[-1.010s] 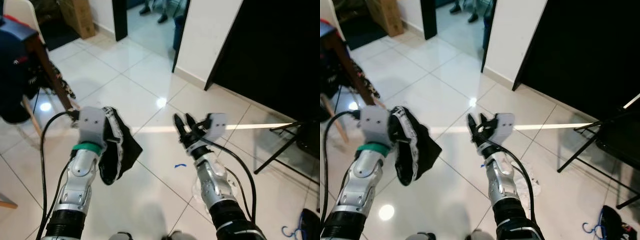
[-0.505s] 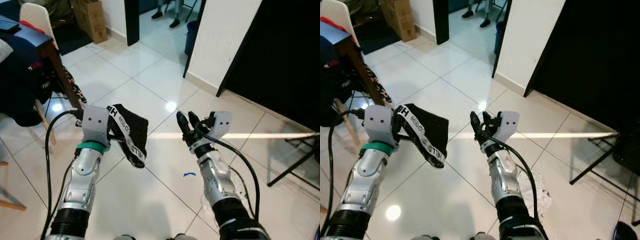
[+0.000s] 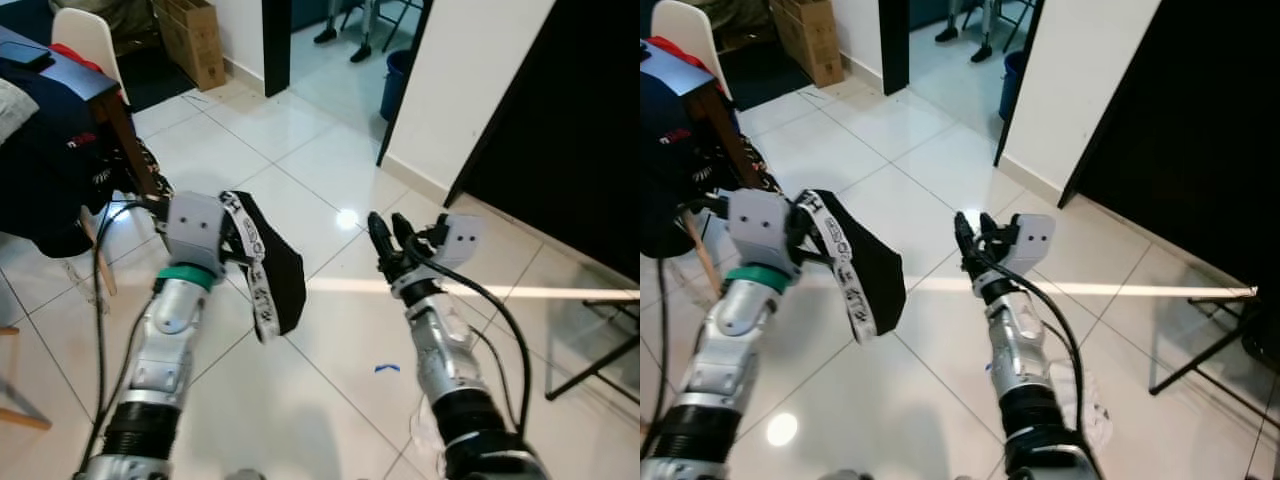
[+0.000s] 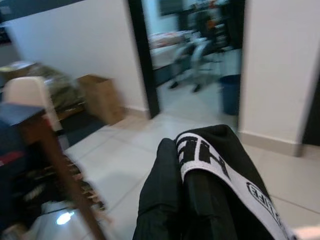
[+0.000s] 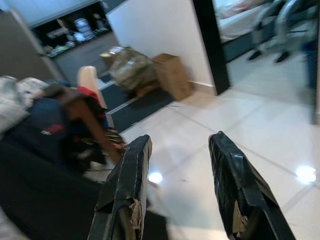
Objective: Hang hanger
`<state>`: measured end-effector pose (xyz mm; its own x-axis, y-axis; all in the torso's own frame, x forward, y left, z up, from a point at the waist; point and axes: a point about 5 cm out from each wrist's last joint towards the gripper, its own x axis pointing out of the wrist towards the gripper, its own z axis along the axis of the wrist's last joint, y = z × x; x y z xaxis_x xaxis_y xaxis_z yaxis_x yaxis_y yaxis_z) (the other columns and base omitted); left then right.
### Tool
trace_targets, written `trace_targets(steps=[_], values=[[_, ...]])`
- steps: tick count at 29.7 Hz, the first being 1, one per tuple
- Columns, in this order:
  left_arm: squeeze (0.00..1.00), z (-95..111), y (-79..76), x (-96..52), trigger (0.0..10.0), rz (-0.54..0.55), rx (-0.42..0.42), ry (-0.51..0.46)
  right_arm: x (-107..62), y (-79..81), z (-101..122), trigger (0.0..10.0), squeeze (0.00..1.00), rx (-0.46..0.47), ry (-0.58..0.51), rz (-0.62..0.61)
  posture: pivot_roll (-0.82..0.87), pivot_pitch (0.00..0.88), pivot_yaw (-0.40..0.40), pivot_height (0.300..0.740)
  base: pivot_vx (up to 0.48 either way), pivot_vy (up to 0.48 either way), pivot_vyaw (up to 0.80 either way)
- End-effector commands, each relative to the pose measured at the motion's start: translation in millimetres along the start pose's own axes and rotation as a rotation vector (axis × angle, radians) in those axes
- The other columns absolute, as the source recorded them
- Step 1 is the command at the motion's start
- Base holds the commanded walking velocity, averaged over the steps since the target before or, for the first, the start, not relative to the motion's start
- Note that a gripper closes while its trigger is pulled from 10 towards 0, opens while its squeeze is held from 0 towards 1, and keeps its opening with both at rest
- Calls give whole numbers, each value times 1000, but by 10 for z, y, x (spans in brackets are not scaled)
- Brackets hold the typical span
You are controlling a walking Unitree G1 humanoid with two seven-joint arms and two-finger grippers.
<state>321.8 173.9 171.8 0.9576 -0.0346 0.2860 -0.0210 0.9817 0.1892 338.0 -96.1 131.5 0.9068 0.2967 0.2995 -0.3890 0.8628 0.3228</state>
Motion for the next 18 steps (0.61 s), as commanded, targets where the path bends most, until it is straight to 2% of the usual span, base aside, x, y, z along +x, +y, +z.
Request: trace_targets(steps=[1,18], values=[[0,38,-84,17,10000,-25,-16,-10,-63,-120,-1,10000,0,1,8,-41,54,54,5,740,281,0,0],[0,67,-91,22,10000,-36,-12,-15,-57,-116,3,10000,0,4,6,-41,57,54,9,740,290,0,0]])
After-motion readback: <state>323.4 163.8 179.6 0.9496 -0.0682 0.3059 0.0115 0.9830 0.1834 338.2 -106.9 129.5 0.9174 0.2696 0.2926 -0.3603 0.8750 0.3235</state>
